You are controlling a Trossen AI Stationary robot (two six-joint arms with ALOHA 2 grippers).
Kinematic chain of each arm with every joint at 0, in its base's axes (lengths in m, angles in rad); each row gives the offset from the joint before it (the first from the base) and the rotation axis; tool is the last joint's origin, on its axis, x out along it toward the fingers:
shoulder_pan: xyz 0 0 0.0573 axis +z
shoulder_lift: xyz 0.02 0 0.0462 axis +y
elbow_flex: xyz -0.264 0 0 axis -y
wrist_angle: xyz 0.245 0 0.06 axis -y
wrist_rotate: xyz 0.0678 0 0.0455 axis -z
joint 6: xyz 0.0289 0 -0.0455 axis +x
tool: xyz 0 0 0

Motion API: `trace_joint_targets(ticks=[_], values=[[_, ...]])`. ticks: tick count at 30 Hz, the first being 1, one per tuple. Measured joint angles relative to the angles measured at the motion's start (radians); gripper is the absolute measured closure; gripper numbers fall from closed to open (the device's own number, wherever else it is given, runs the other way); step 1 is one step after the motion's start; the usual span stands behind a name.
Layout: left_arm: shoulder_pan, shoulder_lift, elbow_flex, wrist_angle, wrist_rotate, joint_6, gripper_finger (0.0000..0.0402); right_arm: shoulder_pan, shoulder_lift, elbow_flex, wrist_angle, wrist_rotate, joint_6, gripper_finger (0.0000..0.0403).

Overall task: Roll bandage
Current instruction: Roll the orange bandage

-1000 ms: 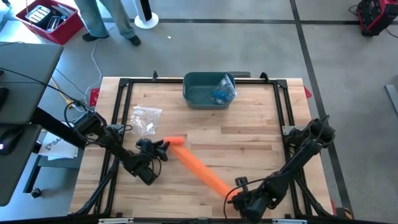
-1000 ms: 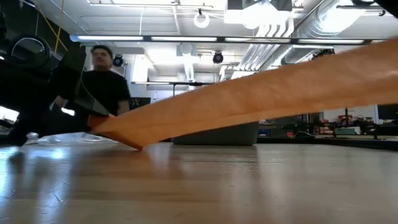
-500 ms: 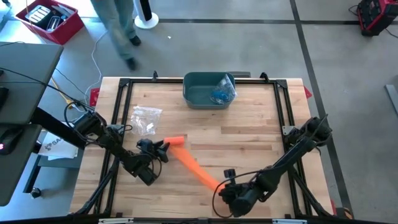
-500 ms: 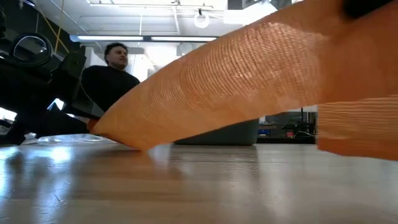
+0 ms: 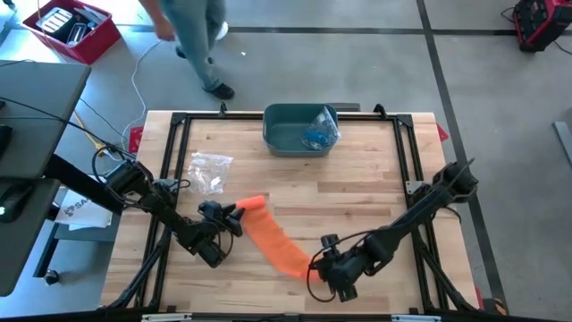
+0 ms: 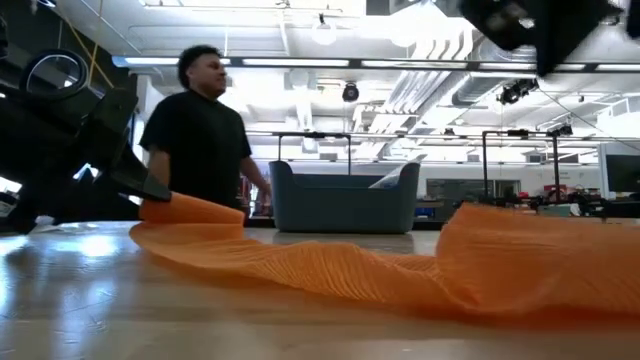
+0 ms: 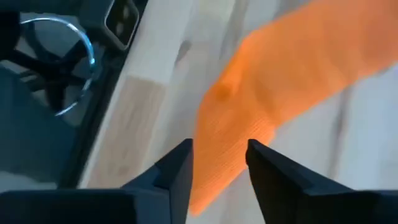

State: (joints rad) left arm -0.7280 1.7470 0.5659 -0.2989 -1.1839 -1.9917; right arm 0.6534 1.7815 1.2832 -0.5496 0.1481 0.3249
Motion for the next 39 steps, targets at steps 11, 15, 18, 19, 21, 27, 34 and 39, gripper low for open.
trace_joint_targets(ticks=[11,15,18,19,21,27,34,39], values=[[-0.069,-0.053,0.012,0.008,-0.246,0.036,0.0209,-0.186,-0.040,-0.200,0.414,0.153,-0.186,0.0249],[-0.104,-0.126,0.013,0.005,-0.291,0.105,0.0209,-0.216,-0.040,-0.256,0.625,0.152,-0.172,0.0249],[-0.113,-0.179,0.013,0.005,-0.231,0.190,0.0209,-0.218,-0.041,-0.286,0.706,0.152,-0.165,0.0249],[-0.113,-0.197,0.013,0.006,-0.194,0.230,0.0209,-0.219,-0.040,-0.293,0.714,0.151,-0.155,0.0249],[-0.113,-0.234,0.012,0.014,-0.108,0.309,0.0209,-0.221,-0.040,-0.310,0.739,0.150,-0.121,0.0249],[-0.111,-0.283,0.012,0.152,0.136,0.523,0.0209,-0.259,-0.017,-0.349,0.742,0.057,-0.045,0.0249],[-0.106,-0.220,0.012,0.174,0.229,0.405,0.0209,-0.330,0.089,-0.350,0.833,-0.005,-0.052,0.0249],[-0.078,-0.153,0.012,0.167,0.221,0.196,0.0209,-0.366,0.111,-0.350,0.897,-0.005,-0.034,0.0249]])
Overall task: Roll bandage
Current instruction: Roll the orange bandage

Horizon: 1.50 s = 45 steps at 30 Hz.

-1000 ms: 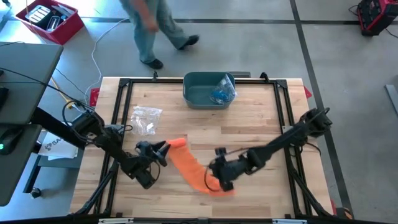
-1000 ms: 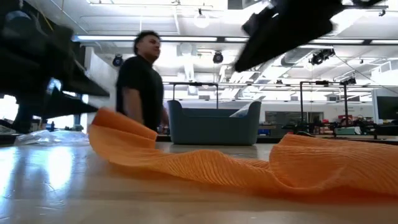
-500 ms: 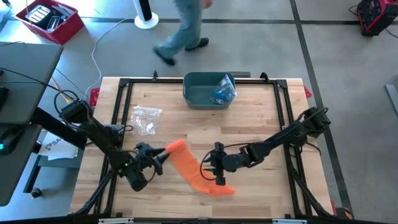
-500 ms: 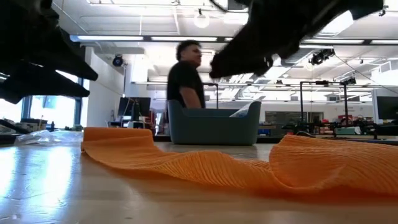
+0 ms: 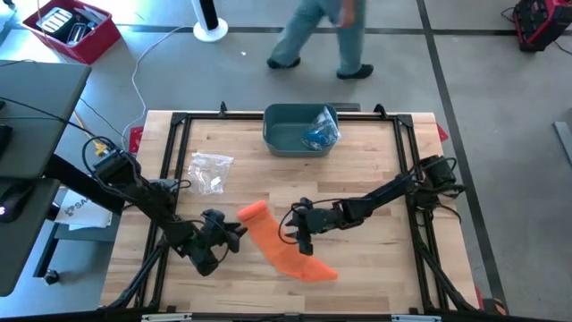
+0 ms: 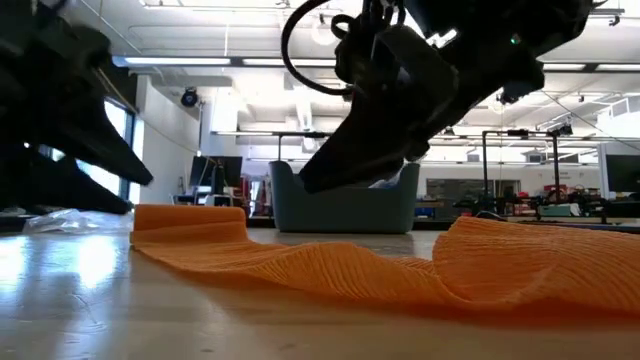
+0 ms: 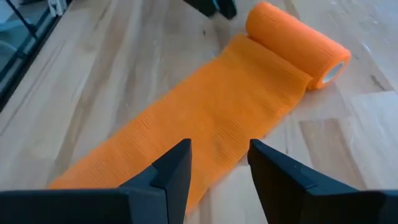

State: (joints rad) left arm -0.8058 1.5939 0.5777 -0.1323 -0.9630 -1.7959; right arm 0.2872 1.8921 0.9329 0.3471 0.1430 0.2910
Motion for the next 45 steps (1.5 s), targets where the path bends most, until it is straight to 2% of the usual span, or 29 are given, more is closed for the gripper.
trace_joint_targets(ticks=[3,6,11,16,31,35,45], values=[[0.023,0.040,-0.001,-0.003,-0.001,-0.086,0.0209,-0.007,0.000,0.000,-0.007,-0.003,-0.001,0.0249],[0.035,0.060,-0.001,-0.007,0.006,-0.104,0.0209,-0.008,-0.001,0.000,-0.007,-0.004,0.009,0.0249],[0.027,0.030,0.000,-0.021,0.054,-0.096,0.0209,0.003,0.000,0.000,-0.020,-0.010,0.023,0.0249],[0.042,0.016,0.000,-0.064,0.015,-0.122,0.0209,0.008,0.000,0.000,-0.021,-0.013,0.017,0.0249],[0.152,0.016,0.000,-0.057,0.091,-0.036,0.0209,0.006,0.000,0.000,-0.022,-0.023,0.015,0.0249],[0.171,0.016,0.000,-0.017,0.094,0.011,0.0209,0.000,-0.001,0.001,-0.023,-0.064,0.015,0.0249],[0.230,0.064,0.000,0.056,0.093,0.089,0.0209,0.001,-0.001,0.001,-0.024,-0.066,0.015,0.0249]])
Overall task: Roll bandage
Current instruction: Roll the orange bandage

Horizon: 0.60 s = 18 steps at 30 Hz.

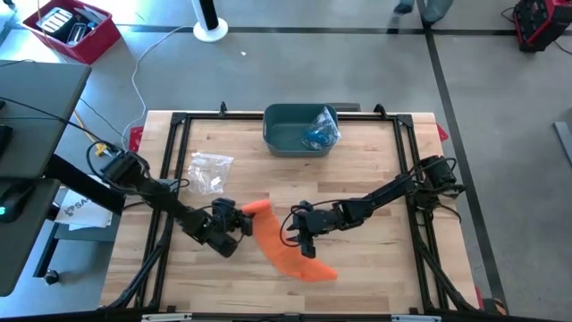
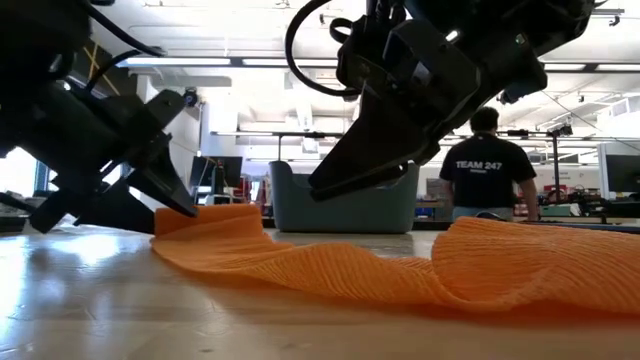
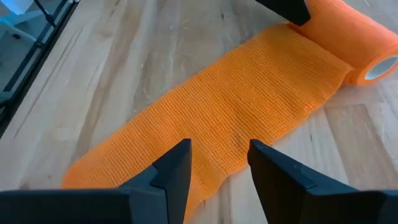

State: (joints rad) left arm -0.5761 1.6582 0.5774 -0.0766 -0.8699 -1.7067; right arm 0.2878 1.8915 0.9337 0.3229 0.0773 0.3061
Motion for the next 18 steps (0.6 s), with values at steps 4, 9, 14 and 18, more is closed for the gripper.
trace_joint_targets(ticks=[4,9,14,18], values=[[0.014,0.028,0.000,0.019,-0.027,0.001,0.0209,0.000,0.000,0.000,-0.001,0.001,0.000,0.0249],[0.025,0.071,0.001,0.077,-0.061,0.017,0.0226,0.000,0.000,0.000,-0.005,0.000,0.000,0.0249],[0.022,0.090,0.000,0.110,-0.109,0.076,0.0294,0.001,0.000,0.000,-0.027,0.001,-0.018,0.0249],[0.000,0.061,-0.001,0.111,-0.201,0.131,0.0374,0.019,0.000,0.000,-0.071,0.000,0.004,0.0249]])
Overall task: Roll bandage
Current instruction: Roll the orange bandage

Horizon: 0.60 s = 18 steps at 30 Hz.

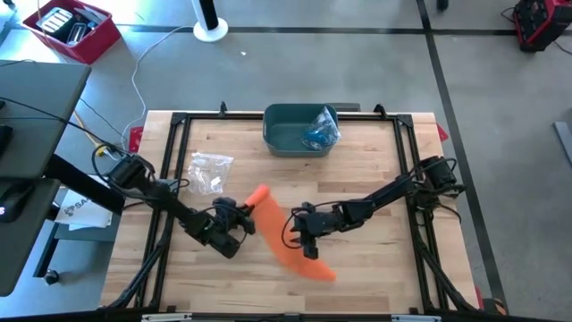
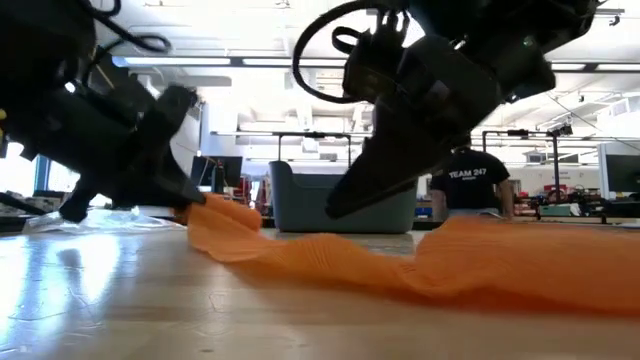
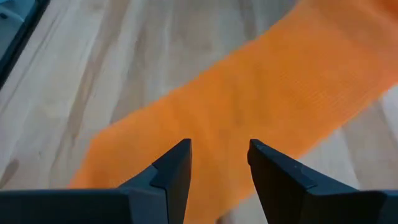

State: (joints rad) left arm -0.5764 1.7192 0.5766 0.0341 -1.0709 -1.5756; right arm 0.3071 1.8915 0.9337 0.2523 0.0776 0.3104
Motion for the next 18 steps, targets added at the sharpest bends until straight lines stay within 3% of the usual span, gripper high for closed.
trace_joint_targets(ticks=[2,10,18], values=[[-0.019,-0.022,0.000,0.002,-0.061,0.026,0.0390,0.025,-0.001,0.000,-0.002,-0.009,0.005,0.0249],[-0.081,-0.200,0.000,0.003,-0.237,0.273,0.0392,0.132,-0.108,0.000,-0.094,0.030,-0.006,0.0249],[-0.072,-0.292,0.000,0.011,-0.261,0.453,0.0393,0.162,-0.117,0.002,-0.164,0.034,0.207,0.0246]])
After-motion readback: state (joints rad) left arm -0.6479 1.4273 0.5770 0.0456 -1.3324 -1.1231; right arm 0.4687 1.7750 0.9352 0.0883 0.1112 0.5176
